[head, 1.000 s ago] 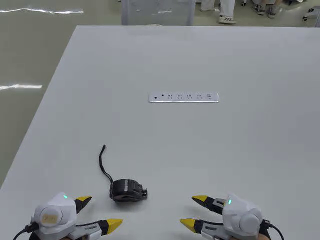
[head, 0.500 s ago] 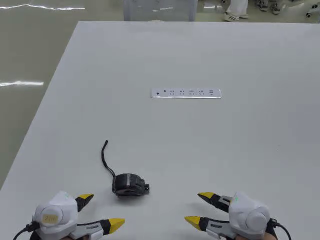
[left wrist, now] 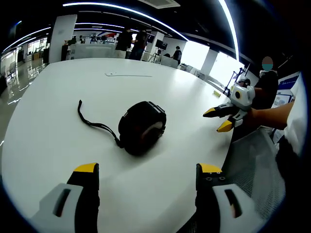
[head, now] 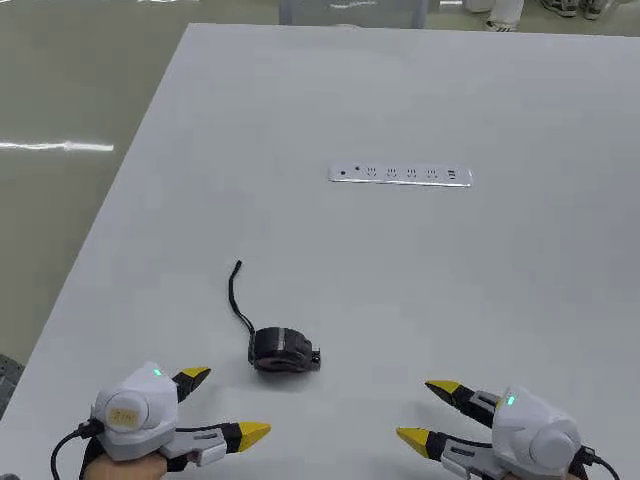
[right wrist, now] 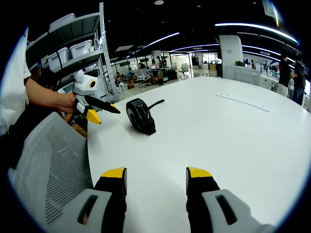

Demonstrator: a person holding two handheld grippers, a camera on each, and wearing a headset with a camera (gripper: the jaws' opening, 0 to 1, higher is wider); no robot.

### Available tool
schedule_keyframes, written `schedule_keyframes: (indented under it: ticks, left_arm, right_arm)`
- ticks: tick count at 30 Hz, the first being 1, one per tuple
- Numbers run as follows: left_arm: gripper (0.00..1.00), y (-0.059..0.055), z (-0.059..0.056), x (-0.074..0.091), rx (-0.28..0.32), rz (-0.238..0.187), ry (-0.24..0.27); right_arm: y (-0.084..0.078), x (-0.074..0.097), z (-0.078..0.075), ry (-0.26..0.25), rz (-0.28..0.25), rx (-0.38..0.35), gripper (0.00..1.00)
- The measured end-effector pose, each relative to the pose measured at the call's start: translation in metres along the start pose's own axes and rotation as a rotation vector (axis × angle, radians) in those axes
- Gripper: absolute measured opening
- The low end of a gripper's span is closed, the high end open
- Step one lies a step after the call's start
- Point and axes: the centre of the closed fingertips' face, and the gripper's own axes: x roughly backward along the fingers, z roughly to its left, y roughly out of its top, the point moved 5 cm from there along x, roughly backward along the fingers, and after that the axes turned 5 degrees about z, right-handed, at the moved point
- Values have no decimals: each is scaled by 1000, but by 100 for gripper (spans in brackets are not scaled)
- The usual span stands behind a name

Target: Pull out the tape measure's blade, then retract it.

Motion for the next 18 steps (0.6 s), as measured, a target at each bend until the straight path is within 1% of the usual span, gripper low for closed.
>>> schedule_keyframes:
  ticks: [5,12,15,18]
  left_arm:
    - [81,2,-1,3,-6,-11,-4]
    - [81,2,-5,7,-29,-9,-10]
    - [82,1,-5,8,-37,-6,-9]
    - [82,0,-5,10,-31,-8,-11]
  right_arm:
    - [-2,4,0,-6,-4,-7,50]
    - [-3,12,0,-21,-14,-14,51]
    - [-3,14,1,-25,-15,-13,51]
    - [-3,17,0,-30,-19,-18,52]
